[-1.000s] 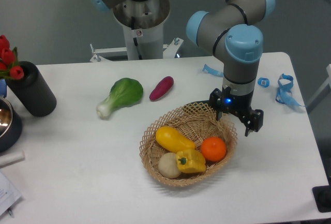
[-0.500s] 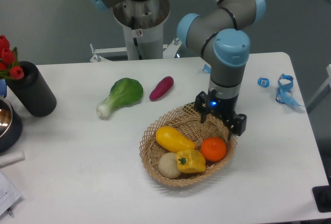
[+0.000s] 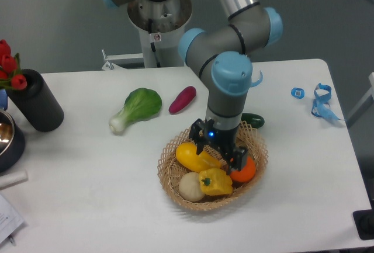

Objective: Pick up the yellow pepper from the basket
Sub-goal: 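Lower the gripper onto the yellow bell pepper and close on it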

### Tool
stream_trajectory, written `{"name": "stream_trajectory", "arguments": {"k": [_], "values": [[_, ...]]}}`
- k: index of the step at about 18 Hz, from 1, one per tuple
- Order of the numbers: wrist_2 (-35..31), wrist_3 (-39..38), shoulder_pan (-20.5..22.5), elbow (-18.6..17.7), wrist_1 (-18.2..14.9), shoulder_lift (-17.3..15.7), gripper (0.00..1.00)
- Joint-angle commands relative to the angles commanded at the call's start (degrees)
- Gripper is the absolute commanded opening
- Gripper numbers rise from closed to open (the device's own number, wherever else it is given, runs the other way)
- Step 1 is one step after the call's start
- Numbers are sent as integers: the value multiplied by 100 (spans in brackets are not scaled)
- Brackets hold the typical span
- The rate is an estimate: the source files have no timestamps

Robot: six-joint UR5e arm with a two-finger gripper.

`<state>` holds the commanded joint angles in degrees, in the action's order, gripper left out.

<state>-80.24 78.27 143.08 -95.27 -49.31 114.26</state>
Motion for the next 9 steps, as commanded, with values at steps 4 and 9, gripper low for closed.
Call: {"name": "stream_trajectory", "arguments": {"k": [4,9], "values": [[-9,819,106,105,18,105,100],[-26,1452,106,237,26,334,100]]}}
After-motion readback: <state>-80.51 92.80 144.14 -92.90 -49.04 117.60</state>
